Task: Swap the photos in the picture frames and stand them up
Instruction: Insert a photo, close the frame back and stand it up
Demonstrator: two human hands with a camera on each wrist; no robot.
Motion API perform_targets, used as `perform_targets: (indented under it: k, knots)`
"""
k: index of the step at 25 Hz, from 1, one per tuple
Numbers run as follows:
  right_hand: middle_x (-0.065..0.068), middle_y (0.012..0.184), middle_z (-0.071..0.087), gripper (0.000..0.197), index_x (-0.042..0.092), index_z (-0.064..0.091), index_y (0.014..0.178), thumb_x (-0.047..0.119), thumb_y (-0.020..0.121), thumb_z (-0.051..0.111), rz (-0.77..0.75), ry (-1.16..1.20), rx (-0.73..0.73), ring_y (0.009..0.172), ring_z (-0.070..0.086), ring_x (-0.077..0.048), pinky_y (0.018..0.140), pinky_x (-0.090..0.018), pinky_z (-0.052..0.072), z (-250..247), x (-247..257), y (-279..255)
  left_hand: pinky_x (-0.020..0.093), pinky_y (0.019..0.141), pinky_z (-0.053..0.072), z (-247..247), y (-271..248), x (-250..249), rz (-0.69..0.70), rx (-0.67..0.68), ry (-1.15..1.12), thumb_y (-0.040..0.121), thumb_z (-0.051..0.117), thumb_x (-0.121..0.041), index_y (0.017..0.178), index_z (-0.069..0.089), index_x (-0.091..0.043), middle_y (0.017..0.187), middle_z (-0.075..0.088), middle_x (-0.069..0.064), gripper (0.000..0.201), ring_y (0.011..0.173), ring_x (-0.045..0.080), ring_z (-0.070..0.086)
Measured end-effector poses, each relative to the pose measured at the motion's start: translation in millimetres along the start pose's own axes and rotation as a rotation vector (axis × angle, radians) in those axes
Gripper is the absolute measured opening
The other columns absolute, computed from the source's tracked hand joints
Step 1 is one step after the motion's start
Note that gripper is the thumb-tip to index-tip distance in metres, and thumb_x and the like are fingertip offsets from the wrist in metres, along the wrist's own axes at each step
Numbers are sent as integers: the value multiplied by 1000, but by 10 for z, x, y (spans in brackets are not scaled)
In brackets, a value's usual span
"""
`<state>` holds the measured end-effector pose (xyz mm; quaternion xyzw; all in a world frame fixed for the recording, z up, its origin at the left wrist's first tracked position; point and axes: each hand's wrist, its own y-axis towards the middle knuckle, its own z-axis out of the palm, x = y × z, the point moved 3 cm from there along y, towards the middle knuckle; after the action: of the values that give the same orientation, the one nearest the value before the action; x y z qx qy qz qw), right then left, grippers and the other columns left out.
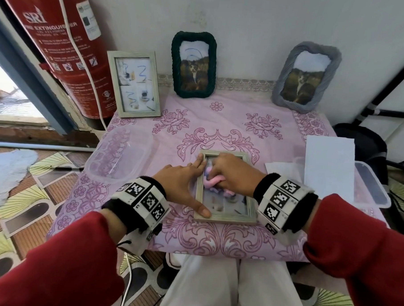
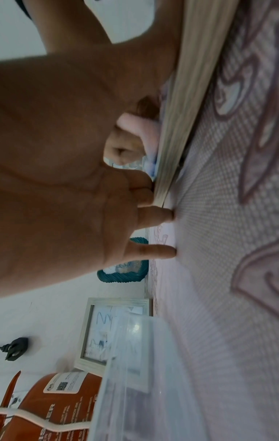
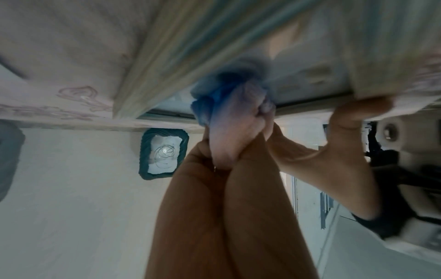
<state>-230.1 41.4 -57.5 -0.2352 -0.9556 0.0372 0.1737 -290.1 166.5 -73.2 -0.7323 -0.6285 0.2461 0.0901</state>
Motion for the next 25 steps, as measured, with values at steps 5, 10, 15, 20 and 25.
perform_targets:
  k: [5,10,15,20,25]
  knots:
    - [-7,75,57,21,16,48,59,6,75,54,-126,-189,49,72,34,-17,67,-35,34,141,190,-371,35,111,29,-2,-5,12,-5,4,20,56,66,-77,149,-9,-26,156,-15,-15,130,136,12,34]
    - [6,83,56,19,24,57,77,11,74,45,-19,-448,68,81,28,-15,69,-28,15,64,99,-660,36,110,31,-38,-2,-7,-10,3,64,55,65,-78,149,-8,-25,157,-14,-12,130,129,14,43]
    - [9,72,65,21,24,63,73,20,67,43,129,-595,12,81,21,-14,68,-28,5,-38,19,-609,34,109,33,-31,-12,-18,-2,-12,60,56,65,-77,150,-6,-25,157,-12,-11,128,126,15,47]
    - [9,75,64,17,26,64,78,21,71,50,242,-547,-67,84,22,-15,71,-29,12,-71,-141,-440,33,107,34,-19,-1,-18,-5,-12,69,56,65,-78,149,-5,-24,157,-12,-10,129,124,15,47]
    - [4,79,63,29,28,71,92,15,75,51,308,-442,-162,94,38,-19,74,-31,20,-134,-302,-224,34,108,34,-30,7,-37,-6,3,56,57,66,-76,150,-5,-23,157,-13,-10,128,128,16,44]
